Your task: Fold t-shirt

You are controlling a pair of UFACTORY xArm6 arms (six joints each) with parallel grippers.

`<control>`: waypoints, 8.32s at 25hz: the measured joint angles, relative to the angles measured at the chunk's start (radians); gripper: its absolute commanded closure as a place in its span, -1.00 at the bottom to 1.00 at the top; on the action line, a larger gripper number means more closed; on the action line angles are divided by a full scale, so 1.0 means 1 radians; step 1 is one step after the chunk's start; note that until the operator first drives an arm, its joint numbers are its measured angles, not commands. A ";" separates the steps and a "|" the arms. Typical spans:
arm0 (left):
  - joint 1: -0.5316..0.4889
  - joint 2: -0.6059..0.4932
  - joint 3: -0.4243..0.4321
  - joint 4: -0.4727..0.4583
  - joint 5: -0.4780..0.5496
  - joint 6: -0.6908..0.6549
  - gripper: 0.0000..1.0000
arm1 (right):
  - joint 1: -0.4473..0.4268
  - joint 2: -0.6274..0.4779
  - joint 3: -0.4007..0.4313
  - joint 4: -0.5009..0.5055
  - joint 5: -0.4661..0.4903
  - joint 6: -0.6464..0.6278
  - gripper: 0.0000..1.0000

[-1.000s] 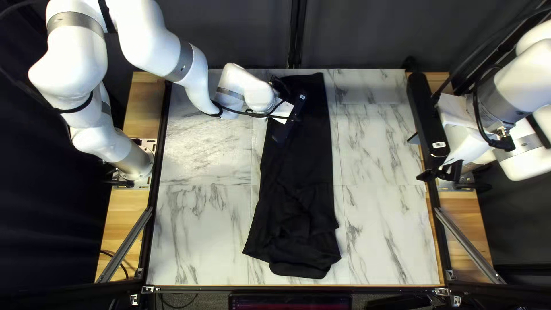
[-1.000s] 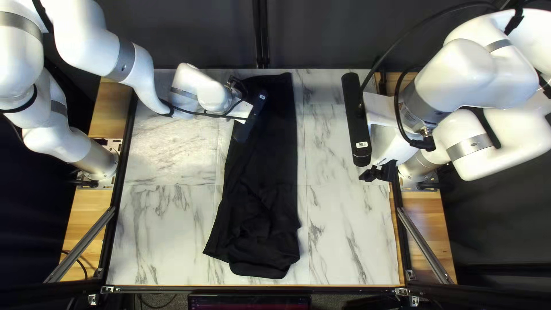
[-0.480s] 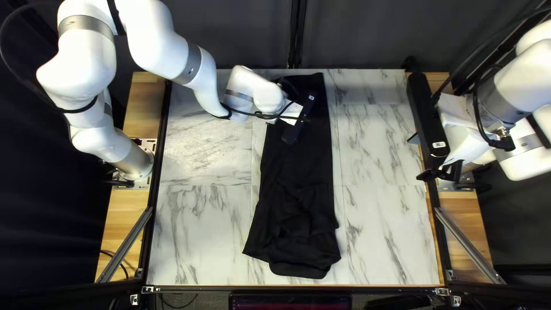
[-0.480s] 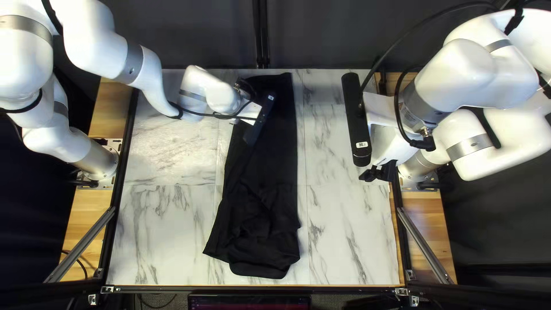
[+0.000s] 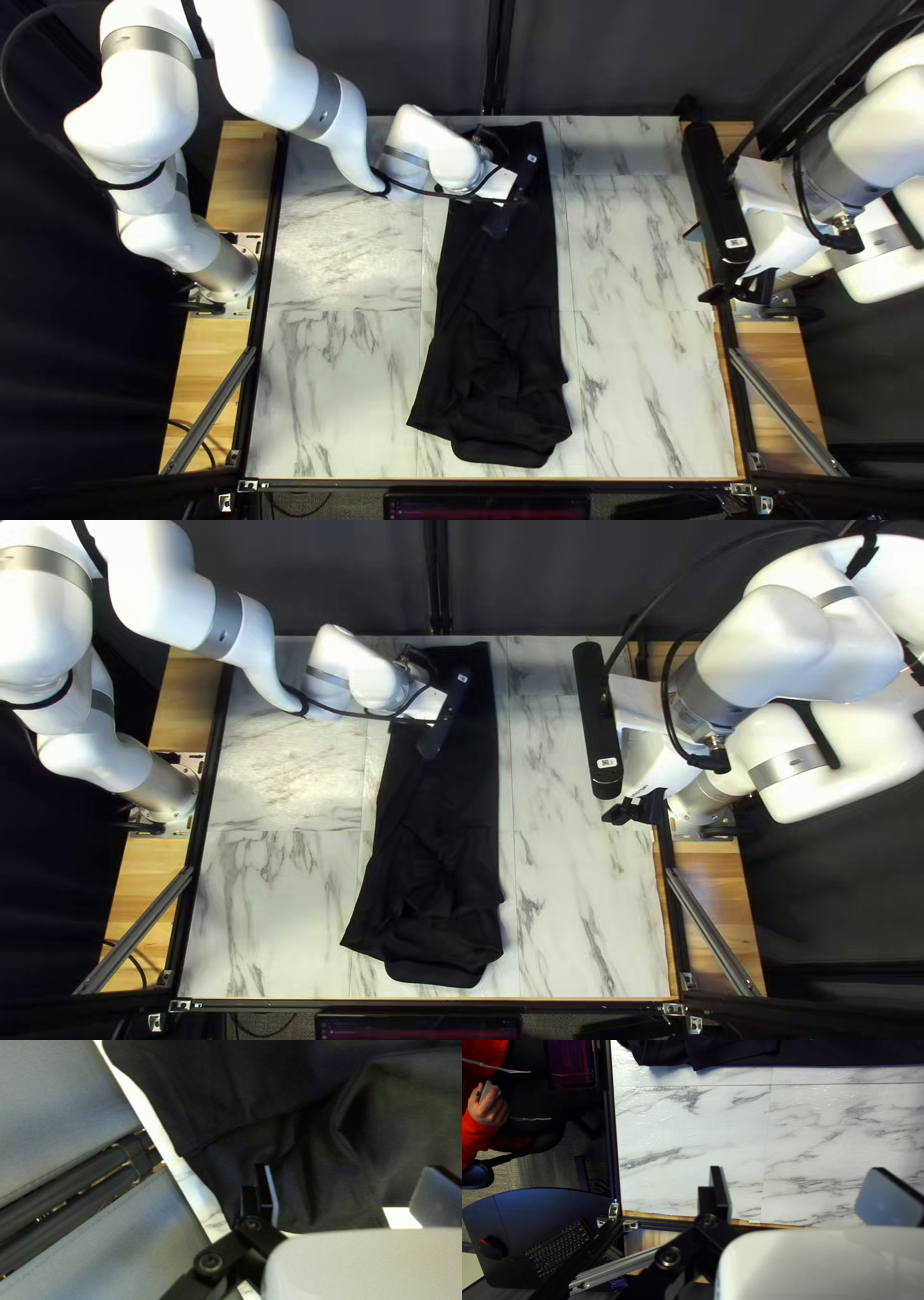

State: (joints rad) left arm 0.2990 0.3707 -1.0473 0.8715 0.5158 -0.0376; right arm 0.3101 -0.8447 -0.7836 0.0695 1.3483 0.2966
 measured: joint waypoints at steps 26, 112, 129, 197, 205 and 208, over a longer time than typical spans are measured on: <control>0.044 -0.060 0.014 0.087 0.101 -0.024 -1.00 | 0.000 0.000 0.000 0.000 0.000 0.000 -1.00; 0.168 0.029 -0.054 -0.120 -0.014 0.485 -1.00 | 0.000 0.000 0.000 0.000 0.000 0.000 -1.00; 0.107 0.078 -0.083 0.095 0.043 0.161 -1.00 | 0.000 0.000 0.000 0.000 0.000 0.000 -1.00; 0.144 0.031 -0.095 0.152 0.002 0.194 -1.00 | 0.000 0.000 0.000 0.000 0.000 0.000 -1.00; 0.141 -0.015 0.017 0.240 -0.035 0.035 -1.00 | 0.000 0.000 0.000 0.000 0.000 0.000 -1.00; 0.137 -0.016 0.023 0.252 -0.032 -0.007 -1.00 | 0.000 0.000 0.000 0.000 0.000 0.000 -1.00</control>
State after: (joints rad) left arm 0.4365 0.3548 -1.0247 1.1237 0.4836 -0.0449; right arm 0.3101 -0.8447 -0.7836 0.0695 1.3483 0.2966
